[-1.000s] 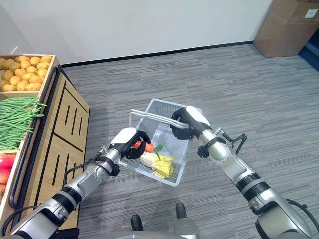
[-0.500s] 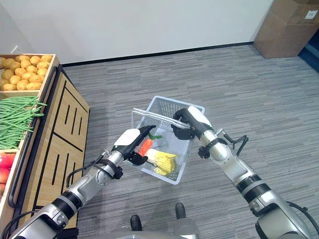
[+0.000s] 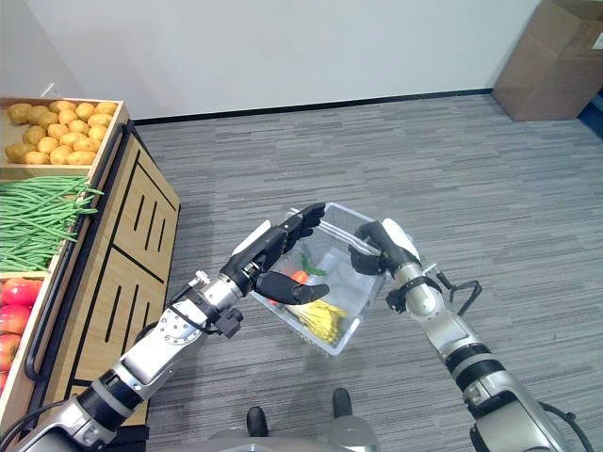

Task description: Get the vegetables into the basket

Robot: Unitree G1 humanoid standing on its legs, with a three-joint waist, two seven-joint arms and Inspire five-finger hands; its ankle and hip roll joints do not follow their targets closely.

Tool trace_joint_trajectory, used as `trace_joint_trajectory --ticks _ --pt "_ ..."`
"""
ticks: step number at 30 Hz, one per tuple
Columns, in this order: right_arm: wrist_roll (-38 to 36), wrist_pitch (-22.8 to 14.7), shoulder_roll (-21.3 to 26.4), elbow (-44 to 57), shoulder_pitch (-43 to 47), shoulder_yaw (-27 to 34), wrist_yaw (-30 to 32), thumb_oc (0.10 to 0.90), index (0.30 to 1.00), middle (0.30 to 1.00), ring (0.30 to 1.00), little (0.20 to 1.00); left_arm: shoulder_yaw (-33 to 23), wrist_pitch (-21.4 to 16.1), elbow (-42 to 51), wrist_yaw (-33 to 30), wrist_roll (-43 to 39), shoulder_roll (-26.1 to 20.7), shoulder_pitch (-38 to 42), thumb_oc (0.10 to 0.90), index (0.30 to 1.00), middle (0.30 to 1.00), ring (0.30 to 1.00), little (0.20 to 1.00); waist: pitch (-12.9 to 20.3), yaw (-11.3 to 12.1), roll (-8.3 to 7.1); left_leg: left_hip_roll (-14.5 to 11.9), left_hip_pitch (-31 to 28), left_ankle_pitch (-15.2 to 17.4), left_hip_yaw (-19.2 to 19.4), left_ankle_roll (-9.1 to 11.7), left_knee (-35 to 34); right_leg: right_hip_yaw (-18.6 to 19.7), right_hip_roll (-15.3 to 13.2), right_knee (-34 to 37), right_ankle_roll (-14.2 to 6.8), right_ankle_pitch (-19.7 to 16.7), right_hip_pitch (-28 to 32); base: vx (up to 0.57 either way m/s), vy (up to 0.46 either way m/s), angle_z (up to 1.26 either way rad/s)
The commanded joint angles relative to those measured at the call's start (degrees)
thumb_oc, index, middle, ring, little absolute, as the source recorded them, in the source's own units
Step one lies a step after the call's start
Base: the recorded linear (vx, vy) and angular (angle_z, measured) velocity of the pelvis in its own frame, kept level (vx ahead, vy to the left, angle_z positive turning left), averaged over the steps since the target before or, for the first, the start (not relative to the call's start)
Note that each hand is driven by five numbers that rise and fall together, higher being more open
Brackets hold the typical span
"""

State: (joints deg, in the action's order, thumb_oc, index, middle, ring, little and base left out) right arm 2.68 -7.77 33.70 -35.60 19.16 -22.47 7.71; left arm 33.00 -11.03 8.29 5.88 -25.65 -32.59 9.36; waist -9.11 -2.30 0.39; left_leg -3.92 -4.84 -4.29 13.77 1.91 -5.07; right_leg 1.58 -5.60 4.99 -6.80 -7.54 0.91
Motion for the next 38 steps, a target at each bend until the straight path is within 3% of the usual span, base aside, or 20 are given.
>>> trace_joint_trajectory --ticks 1,2,5,6,7,11,12,18,19,24,27,33,38 --pt "0.5 -5.0 0.1 3.2 5.0 6.6 5.7 0.400 0.300 0.300 0.300 0.300 -0.8 -4.0 3.0 4.2 -12.9 0.5 1.0 0.900 1.000 1.000 1.000 1.000 6.5 0.4 -1.93 -2.8 0.4 0.7 -1.3 3.6 0.1 -4.3 -3.8 0.0 -3.6 1.0 0.7 -0.02 0.009 0.05" --pt "-0.1 -5.0 -0.3 0.4 3.8 7.7 6.0 0.400 0.300 0.300 0.300 0.300 -1.4 -3.2 4.1 6.4 -17.8 -0.3 -0.7 0.900 1.000 1.000 1.000 1.000 6.3 0.5 -1.77 -2.7 0.4 0.7 -1.5 3.5 0.1 -4.3 -3.8 0.0 -3.5 0.9 0.7 -0.01 0.010 0.05" --pt "-0.3 -5.7 -0.9 -2.8 -0.7 10.2 5.9 0.400 0.300 0.300 0.300 0.300 -4.3 -4.4 1.8 6.7 -14.8 -3.1 -5.2 0.900 1.000 1.000 1.000 1.000 6.1 0.5 -1.73 -2.7 0.3 0.6 -1.8 3.5 0.1 -4.4 -3.8 0.0 -3.4 0.9 0.9 -0.01 0.006 0.02" --pt "-2.2 -6.5 -1.5 -5.9 -4.3 12.8 5.5 0.400 0.300 0.300 0.300 0.300 -6.7 -5.2 -4.4 4.8 -6.5 -5.2 -9.0 0.900 1.000 1.000 1.000 1.000 6.0 0.8 -1.61 -2.6 0.2 0.6 -2.2 3.5 0.1 -4.6 -3.8 0.0 -3.1 1.1 1.3 0.00 0.003 0.04" --pt "-2.2 -6.6 -1.5 -6.0 -4.4 12.8 5.5 0.400 0.300 0.300 0.300 0.300 -6.6 -5.3 -4.5 4.8 -6.4 -5.1 -9.0 0.900 1.000 1.000 1.000 1.000 6.1 0.7 -1.63 -2.5 0.2 0.6 -2.3 3.5 0.1 -4.6 -3.8 0.0 -3.1 1.1 1.3 -0.01 0.003 0.08" --pt "-4.1 -7.2 -2.5 -10.7 -8.9 15.6 5.0 0.400 0.300 0.300 0.300 0.300 -8.0 -5.5 -20.0 2.9 8.6 -4.9 -12.9 0.900 1.000 1.000 1.000 1.000 6.1 0.7 -1.59 -2.4 0.0 0.6 -2.8 3.4 0.1 -4.8 -3.9 0.0 -2.9 1.4 1.7 0.00 -0.002 0.07" --pt "-4.4 -7.3 -3.2 -12.3 -10.1 16.5 5.0 0.400 0.300 0.300 0.300 0.300 -8.7 -5.5 -26.0 1.3 13.8 -3.4 -13.6 0.900 1.000 1.000 1.000 1.000 6.1 0.7 -1.54 -2.3 -0.1 0.6 -2.8 3.3 0.1 -4.9 -3.9 0.0 -2.9 1.5 1.8 0.01 0.002 0.07" --pt "-7.5 -7.4 -5.8 -19.9 -14.6 20.7 4.8 0.400 0.300 0.300 0.300 0.300 -14.8 -2.7 -55.3 -3.8 26.0 8.0 -16.0 0.900 1.000 1.000 1.000 1.000 6.2 0.4 -1.48 -2.4 0.1 0.5 -2.3 3.3 0.1 -4.6 -3.9 0.0 -3.0 1.2 1.1 0.00 0.000 0.01" --pt "-7.5 -7.5 -5.7 -20.0 -14.5 20.7 4.8 0.400 0.300 0.300 0.300 0.300 -14.8 -2.9 -55.7 -4.0 26.2 8.3 -15.8 0.900 1.000 1.000 1.000 1.000 6.2 0.4 -1.39 -2.4 0.1 0.5 -2.3 3.3 0.1 -4.6 -3.9 0.0 -3.0 1.2 1.1 0.00 0.000 0.00" --pt "-10.9 -7.6 -10.1 -27.3 -17.4 21.9 4.1 0.400 0.300 0.300 0.300 0.300 -21.2 -0.9 -77.2 -8.5 29.6 16.2 -13.1 0.900 1.000 1.000 1.000 1.000 6.5 -0.2 -1.52 -2.6 -0.1 0.4 -1.7 3.4 0.1 -4.2 -3.8 0.0 -2.8 1.1 0.8 0.00 -0.001 -0.03" --pt "-12.3 -7.4 -11.6 -31.5 -17.9 22.6 3.9 0.400 0.300 0.300 0.300 0.300 -23.9 0.3 -82.1 -10.2 29.5 17.6 -12.5 0.900 1.000 1.000 1.000 1.000 6.7 -0.2 -1.60 -2.5 -0.3 0.5 -1.8 3.5 0.1 -4.1 -3.6 0.0 -2.7 1.1 1.0 -0.01 -0.005 -0.09" --pt "-18.0 -6.3 -16.3 -40.6 -19.4 23.6 2.5 0.400 0.300 0.300 0.300 0.300 -25.9 1.6 -86.7 -11.6 28.5 19.9 -11.8 0.900 1.000 1.000 1.000 1.000 7.1 -0.6 -1.57 -2.8 0.0 0.4 -1.8 3.7 0.1 -4.1 -3.5 0.0 -2.6 0.8 0.8 -0.01 0.000 -0.04" --pt "-12.7 -4.3 -18.5 -44.4 -21.8 20.0 1.1 0.400 0.300 0.300 0.300 0.300 -27.0 1.7 -87.8 -11.0 25.6 21.1 -11.9 0.900 1.000 1.000 1.000 1.000 7.1 -1.1 -1.66 -3.1 0.3 0.2 -2.0 3.9 0.1 -4.5 -3.5 0.0 -2.5 0.6 0.6 -0.02 0.001 0.01"
